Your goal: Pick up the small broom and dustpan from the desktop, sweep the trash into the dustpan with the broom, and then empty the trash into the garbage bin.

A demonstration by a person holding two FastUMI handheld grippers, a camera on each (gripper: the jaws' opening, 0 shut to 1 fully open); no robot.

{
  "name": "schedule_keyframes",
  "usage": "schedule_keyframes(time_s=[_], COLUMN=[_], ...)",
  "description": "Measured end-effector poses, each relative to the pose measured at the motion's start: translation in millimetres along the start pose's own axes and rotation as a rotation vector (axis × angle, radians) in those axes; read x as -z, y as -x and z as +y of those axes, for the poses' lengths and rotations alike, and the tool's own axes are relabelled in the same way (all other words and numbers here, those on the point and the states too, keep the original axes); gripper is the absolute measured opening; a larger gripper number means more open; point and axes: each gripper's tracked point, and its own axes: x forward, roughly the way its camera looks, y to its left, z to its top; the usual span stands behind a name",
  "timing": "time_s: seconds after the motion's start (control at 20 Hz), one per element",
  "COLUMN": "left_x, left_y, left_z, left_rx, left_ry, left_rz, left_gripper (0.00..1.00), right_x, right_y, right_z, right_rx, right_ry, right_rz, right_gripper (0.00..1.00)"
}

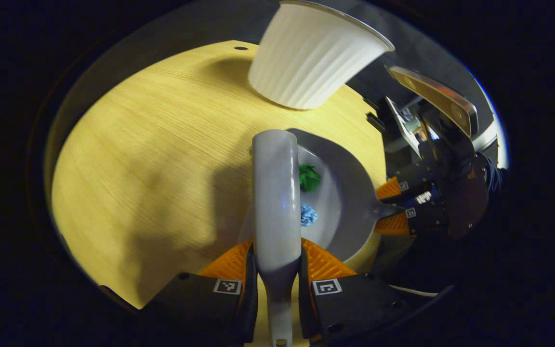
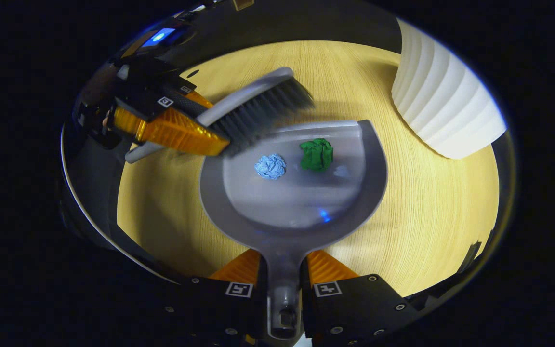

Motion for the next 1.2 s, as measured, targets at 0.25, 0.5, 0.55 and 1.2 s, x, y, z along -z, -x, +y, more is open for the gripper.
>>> schedule_keyframes(time_s=[0.25, 0.5, 0.55, 1.2], left_x=[5, 28, 28, 48], left_y=[20, 35, 42, 30], left_z=[21, 38, 36, 6], left_rx=[-0.114, -0.192, -0.211, -0.303], left_ry=[0.218, 0.404, 0.426, 0.544], left_rz=[-0.087, -0.096, -0.092, -0.035], left_gripper=[0.39, 0.40, 0.40, 0.40], right_x=[11, 12, 11, 26], right_y=[11, 23, 28, 102], right_z=[-7, -27, -34, -132], right_rx=[-0.005, 0.024, 0.031, 0.187], right_ry=[0.002, 0.001, 0.000, -0.190], right_rz=[-0.022, -0.037, -0.043, -0.080], right_gripper=[0.31, 0.31, 0.31, 0.31])
